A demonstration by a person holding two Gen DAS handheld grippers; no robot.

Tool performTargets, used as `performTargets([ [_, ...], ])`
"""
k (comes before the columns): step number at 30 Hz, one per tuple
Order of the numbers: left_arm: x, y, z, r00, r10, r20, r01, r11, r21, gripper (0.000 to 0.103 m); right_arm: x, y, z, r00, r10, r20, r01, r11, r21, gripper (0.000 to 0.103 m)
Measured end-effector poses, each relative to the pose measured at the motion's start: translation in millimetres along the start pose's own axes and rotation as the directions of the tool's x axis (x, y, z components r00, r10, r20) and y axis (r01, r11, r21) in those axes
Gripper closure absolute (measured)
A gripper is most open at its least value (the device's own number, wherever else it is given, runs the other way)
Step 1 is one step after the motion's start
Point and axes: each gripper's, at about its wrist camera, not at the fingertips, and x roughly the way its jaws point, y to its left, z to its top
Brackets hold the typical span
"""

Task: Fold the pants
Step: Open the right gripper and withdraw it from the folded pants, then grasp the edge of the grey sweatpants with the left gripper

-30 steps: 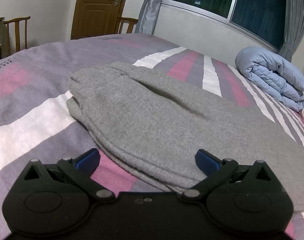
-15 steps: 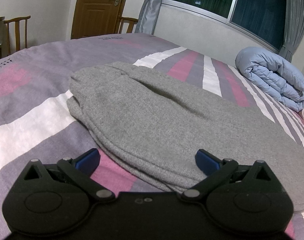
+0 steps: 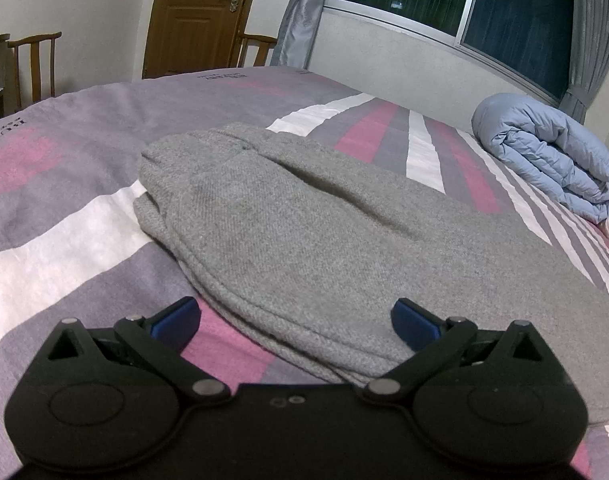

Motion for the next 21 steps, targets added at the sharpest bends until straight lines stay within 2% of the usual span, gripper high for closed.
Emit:
performTargets([
  [1,-0.3,-0.1,-0.1,1.0,0.0,0.0,0.0,1.0,0.0,0.006,3.2,-1.4,0.2,1.0,-0.013,-0.008,0.013,1.0,0.007,0.072],
  [2,-0.3,0.0,-0.1,1.0,0.0,0.0,0.0,1.0,0.0,0.006,3.6,0.0,0.9,1.0,-0.019,-0.008,0.019,1.0,-0.003,0.088],
  [3,-0.3,0.1,0.0,1.0,0.0,0.0,0.0,1.0,0.0,0.006,-1.2,4.0,0.9,1.0,-0.018,0.018,0.018,0.999,-0.027,0.098],
  [5,-0.3,0.0,-0.1,1.0,0.0,-0.001,0.0,1.0,-0.001,0.006,-13.4,10.2,-2.1,0.996,0.056,0.074,-0.051,0.996,-0.072,0.098],
  [6,-0.1,-0.3,0.0,1.0,0.0,-0.002,0.0,1.0,-0.001,0.006,-13.2,12.6,-4.6,0.996,0.036,0.078,-0.028,0.994,-0.105,0.098],
  [8,0.2,-1.4,0.7,1.0,0.002,-0.005,-0.002,1.0,0.001,0.006,5.1,5.4,-6.9,0.995,-0.097,-0.013,0.094,0.989,-0.116,0.098],
  [9,-0.3,-1.7,0.9,1.0,0.001,-0.006,-0.001,1.0,0.001,0.006,8.5,0.1,-7.4,0.995,-0.086,-0.044,0.081,0.992,-0.1,0.098],
  [11,-2.4,-1.2,2.0,1.0,-0.004,-0.006,0.004,1.0,0.001,0.006,-9.4,5.3,-9.5,0.998,-0.052,0.019,0.054,0.99,-0.132,0.091],
  [12,-4.7,-0.1,2.8,1.0,-0.005,-0.003,0.005,1.0,0.0,0.006,-18.9,10.3,-12.9,0.998,-0.041,0.056,0.049,0.985,-0.165,0.076],
  [13,-8.0,1.8,3.5,1.0,0.0,0.006,0.0,1.0,-0.004,0.006,-28.8,16.4,-18.4,0.995,-0.032,0.091,0.051,0.977,-0.207,0.056],
  [15,-18.4,9.9,6.2,0.999,0.003,0.046,-0.001,0.999,-0.048,0.007,-43.4,25.2,-31.6,0.989,-0.012,0.148,0.051,0.964,-0.26,0.037],
  [17,-27.2,22.9,10.7,0.996,-0.027,0.084,0.037,0.993,-0.109,0.011,-49.7,34.8,-46.9,0.988,0.01,0.154,0.038,0.953,-0.302,0.035],
  [18,-29.4,29.8,14.0,0.995,-0.039,0.091,0.051,0.989,-0.137,0.017,-50.6,39.4,-53.9,0.988,0.017,0.151,0.032,0.948,-0.318,0.035],
  [21,-27.5,49.4,23.6,0.993,-0.076,0.093,0.093,0.977,-0.194,0.045,-50.6,49.6,-75.4,0.99,0.024,0.136,0.026,0.935,-0.355,0.035],
])
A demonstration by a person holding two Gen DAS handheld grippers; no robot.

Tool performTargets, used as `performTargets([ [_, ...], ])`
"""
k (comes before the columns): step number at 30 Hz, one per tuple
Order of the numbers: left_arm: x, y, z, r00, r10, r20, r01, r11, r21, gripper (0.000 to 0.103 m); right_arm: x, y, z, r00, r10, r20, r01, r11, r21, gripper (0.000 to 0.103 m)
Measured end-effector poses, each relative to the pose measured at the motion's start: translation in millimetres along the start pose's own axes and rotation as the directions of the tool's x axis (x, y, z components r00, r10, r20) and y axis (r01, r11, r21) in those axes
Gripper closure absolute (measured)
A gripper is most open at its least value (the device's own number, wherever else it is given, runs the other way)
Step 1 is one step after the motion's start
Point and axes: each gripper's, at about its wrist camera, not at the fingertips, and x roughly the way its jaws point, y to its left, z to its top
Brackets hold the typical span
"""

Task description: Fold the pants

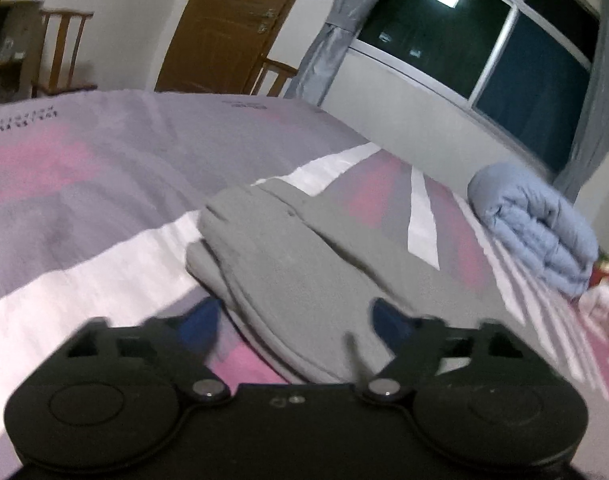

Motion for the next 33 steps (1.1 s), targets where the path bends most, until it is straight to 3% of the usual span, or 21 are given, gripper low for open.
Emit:
performTargets([
  [1,2.5,6.1,3.4,1.0,-0.013,-0.01,0.013,1.0,-0.022,0.057,-0.4,3.7,-4.4,1.0,0.0,-0.002,0.0,1.0,-0.009,0.035],
  [2,6.1,11.9,6.6,0.999,-0.03,-0.023,0.029,0.998,-0.046,0.06,-2.3,4.7,-7.8,1.0,-0.002,-0.001,0.002,1.0,-0.014,0.035],
  [10,30.9,28.1,30.9,0.998,-0.063,-0.021,0.061,0.995,-0.081,0.061,4.9,5.3,-17.3,0.997,-0.065,-0.027,0.064,0.997,-0.033,0.035],
  [12,40.0,30.5,37.1,0.996,-0.083,-0.035,0.079,0.993,-0.091,0.071,6.6,3.8,-18.7,0.997,-0.073,-0.032,0.072,0.997,-0.033,0.035],
  [16,62.4,34.0,50.1,0.989,-0.118,-0.088,0.108,0.989,-0.105,0.077,10.0,4.1,-20.2,0.995,-0.085,-0.042,0.084,0.996,-0.036,0.035],
  [20,51.3,28.7,65.1,0.99,-0.142,-0.024,0.142,0.99,-0.019,0.082,7.7,4.7,-20.5,0.995,-0.088,-0.037,0.086,0.995,-0.042,0.035],
  [21,51.0,26.3,63.6,0.993,-0.112,-0.042,0.113,0.993,0.019,0.082,7.5,4.2,-20.5,0.996,-0.085,-0.035,0.084,0.996,-0.041,0.034],
  [23,62.3,24.3,50.0,0.992,-0.013,-0.128,0.027,0.994,0.11,0.082,9.2,2.5,-21.0,0.995,-0.09,-0.04,0.089,0.996,-0.031,0.034],
  [24,62.6,27.6,45.2,0.992,-0.012,-0.13,0.027,0.993,0.115,0.079,10.2,1.7,-20.7,0.995,-0.094,-0.041,0.093,0.995,-0.027,0.034],
  [26,53.4,28.6,44.9,0.995,-0.02,-0.101,0.032,0.992,0.119,0.069,9.7,1.4,-19.6,0.995,-0.09,-0.041,0.089,0.996,-0.03,0.034],
  [28,40.6,26.7,45.8,0.998,0.02,-0.059,-0.013,0.993,0.121,0.044,8.6,3.2,-19.4,0.996,-0.08,-0.033,0.078,0.996,-0.046,0.034],
  [31,14.4,18.8,45.9,0.999,0.047,0.025,-0.051,0.988,0.144,0.04,7.8,9.3,-19.5,0.998,-0.05,-0.028,0.048,0.996,-0.074,0.034],
  [33,3.4,-2.5,44.3,0.997,0.033,0.068,-0.048,0.972,0.231,0.04,11.8,21.8,-21.3,0.999,-0.026,-0.039,0.021,0.992,-0.123,0.034],
])
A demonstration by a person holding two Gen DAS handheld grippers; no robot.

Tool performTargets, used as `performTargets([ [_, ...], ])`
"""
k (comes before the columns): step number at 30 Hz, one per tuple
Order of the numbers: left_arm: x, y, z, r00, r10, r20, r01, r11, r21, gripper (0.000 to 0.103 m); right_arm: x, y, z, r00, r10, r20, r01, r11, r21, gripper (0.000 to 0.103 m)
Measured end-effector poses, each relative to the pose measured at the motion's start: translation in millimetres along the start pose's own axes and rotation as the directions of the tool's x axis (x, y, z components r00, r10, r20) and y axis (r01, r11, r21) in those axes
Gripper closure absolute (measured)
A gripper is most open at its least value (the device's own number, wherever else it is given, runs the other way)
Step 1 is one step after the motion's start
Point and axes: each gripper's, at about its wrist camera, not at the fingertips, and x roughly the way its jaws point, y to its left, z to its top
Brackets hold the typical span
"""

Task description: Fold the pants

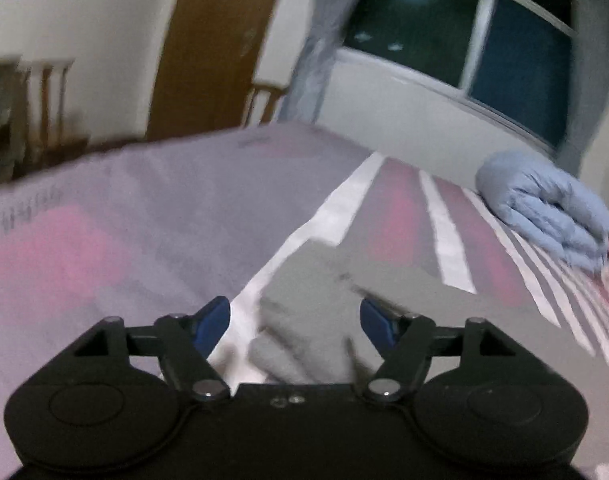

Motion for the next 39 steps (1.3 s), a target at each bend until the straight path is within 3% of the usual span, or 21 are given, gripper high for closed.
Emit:
performTargets([
  [3,0.0,-39.5,7.0,0.996,-0.083,0.024,0.081,0.993,0.083,0.034,11.3,33.0,-3.2,0.998,0.06,-0.023,-0.062,0.993,-0.098,0.034],
  [6,23.4,-88.8,10.5,0.983,-0.174,-0.055,0.18,0.974,0.139,0.034,32.4,80.4,-11.5,0.988,0.135,-0.072,-0.147,0.969,-0.2,0.034],
  [8,38.4,-122.2,7.3,0.969,-0.23,-0.094,0.243,0.955,0.17,0.033,52.2,119.0,-18.8,0.976,0.178,-0.126,-0.207,0.938,-0.28,0.034],
  [11,64.1,-165.6,0.1,0.942,-0.285,-0.178,0.32,0.922,0.217,0.03,89.3,176.0,-36.4,0.939,0.217,-0.269,-0.31,0.871,-0.381,0.034],
  [14,93.4,-190.7,-15.9,0.93,-0.247,-0.271,0.324,0.899,0.293,0.03,123.2,213.1,-60.2,0.902,0.196,-0.386,-0.377,0.794,-0.477,0.034],
  [16,110.5,-185.7,-22.7,0.929,-0.188,-0.318,0.283,0.915,0.288,0.034,143.8,215.7,-68.8,0.896,0.131,-0.424,-0.363,0.766,-0.53,0.034],
  [19,121.6,-159.2,-16.3,0.926,-0.191,-0.325,0.269,0.939,0.215,0.035,164.1,182.4,-51.5,0.913,0.042,-0.407,-0.272,0.806,-0.526,0.035],
  [23,117.1,-138.1,-11.4,0.935,-0.169,-0.311,0.245,0.944,0.221,0.035,171.8,111.7,-4.7,0.952,-0.074,-0.298,-0.089,0.863,-0.498,0.035],
  [25,111.6,-134.3,-11.5,0.938,-0.166,-0.303,0.239,0.945,0.221,0.035,174.0,78.9,16.6,0.953,-0.148,-0.265,0.006,0.882,-0.471,0.035],
  [28,105.8,-130.8,-9.7,0.948,-0.163,-0.274,0.226,0.95,0.216,0.035,173.8,51.1,38.9,0.946,-0.188,-0.265,0.052,0.894,-0.445,0.035],
  [32,102.9,-125.9,-1.5,0.96,-0.152,-0.234,0.199,0.961,0.191,0.032,151.7,50.2,56.5,0.973,-0.093,-0.213,0.006,0.927,-0.376,0.034],
  [37,107.4,-127.0,3.5,0.963,-0.1,-0.251,0.16,0.959,0.234,0.031,158.2,69.6,51.2,0.967,-0.024,-0.255,-0.075,0.925,-0.372,0.034],
  [39,113.6,-130.2,0.8,0.96,-0.061,-0.274,0.142,0.948,0.287,0.031,168.1,80.5,38.7,0.948,-0.067,-0.31,-0.078,0.897,-0.434,0.034],
])
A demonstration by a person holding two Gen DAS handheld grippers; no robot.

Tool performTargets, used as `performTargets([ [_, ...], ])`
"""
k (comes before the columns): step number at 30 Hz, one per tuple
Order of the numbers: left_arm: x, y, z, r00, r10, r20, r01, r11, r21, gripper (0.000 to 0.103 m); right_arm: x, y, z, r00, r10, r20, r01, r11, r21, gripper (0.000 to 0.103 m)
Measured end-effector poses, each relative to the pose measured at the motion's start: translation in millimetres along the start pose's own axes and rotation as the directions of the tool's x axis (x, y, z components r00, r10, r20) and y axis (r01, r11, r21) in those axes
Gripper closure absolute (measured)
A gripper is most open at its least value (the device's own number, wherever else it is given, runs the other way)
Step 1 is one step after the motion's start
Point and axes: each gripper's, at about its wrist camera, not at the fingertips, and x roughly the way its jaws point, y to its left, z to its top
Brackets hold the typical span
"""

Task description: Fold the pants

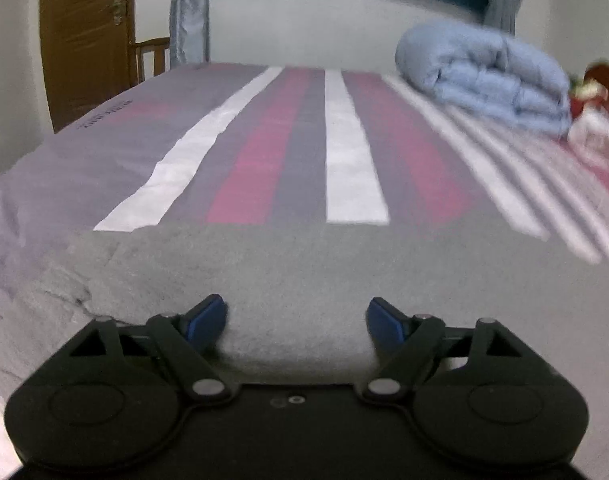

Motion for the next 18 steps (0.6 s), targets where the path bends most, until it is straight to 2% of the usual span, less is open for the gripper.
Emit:
performTargets([
  [1,2.8,0.2,-1.0,1.0,0.006,-0.011,-0.006,1.0,0.019,0.031,9.0,3.7,-0.8,0.999,-0.036,-0.037,0.034,0.999,-0.039,0.032],
  [2,3.9,0.7,-2.0,1.0,0.014,-0.017,-0.013,0.999,0.033,0.031,13.2,1.9,-1.3,0.998,-0.054,-0.039,0.051,0.997,-0.059,0.025],
  [3,3.0,1.3,-2.6,1.0,0.019,-0.015,-0.018,0.999,0.047,0.031,15.1,-5.0,-0.4,0.995,-0.088,-0.041,0.086,0.996,-0.039,0.012],
  [5,-0.8,2.5,-4.1,0.999,0.031,-0.011,-0.031,0.998,0.063,0.031,11.3,-20.2,-0.2,0.988,-0.152,-0.034,0.153,0.988,0.016,0.011],
  [6,-3.9,2.2,-5.2,0.999,0.038,-0.008,-0.037,0.997,0.074,0.031,3.8,-25.9,-0.8,0.987,-0.156,-0.027,0.157,0.986,0.05,0.011],
  [8,-12.4,0.4,-7.5,0.999,0.047,0.007,-0.048,0.994,0.094,0.028,-17.0,-37.7,-4.1,0.994,-0.102,0.037,0.097,0.989,0.111,0.011],
  [10,-21.7,-1.1,-9.5,0.999,0.048,0.025,-0.05,0.994,0.097,0.022,-39.5,-49.3,-9.4,0.991,-0.088,0.096,0.073,0.985,0.158,0.011],
  [13,-36.3,-4.7,-12.9,0.998,0.034,0.049,-0.039,0.994,0.102,0.02,-68.2,-65.0,-18.0,0.985,-0.062,0.16,0.021,0.969,0.248,0.011],
  [16,-51.7,-6.5,-19.7,0.998,0.017,0.068,-0.023,0.996,0.085,0.018,-99.5,-80.6,-33.4,0.974,-0.059,0.219,-0.021,0.938,0.347,0.011],
  [18,-64.4,-5.3,-29.1,0.996,0.008,0.086,-0.012,0.999,0.051,0.015,-118.0,-93.3,-47.2,0.961,-0.054,0.27,-0.069,0.902,0.425,0.012],
])
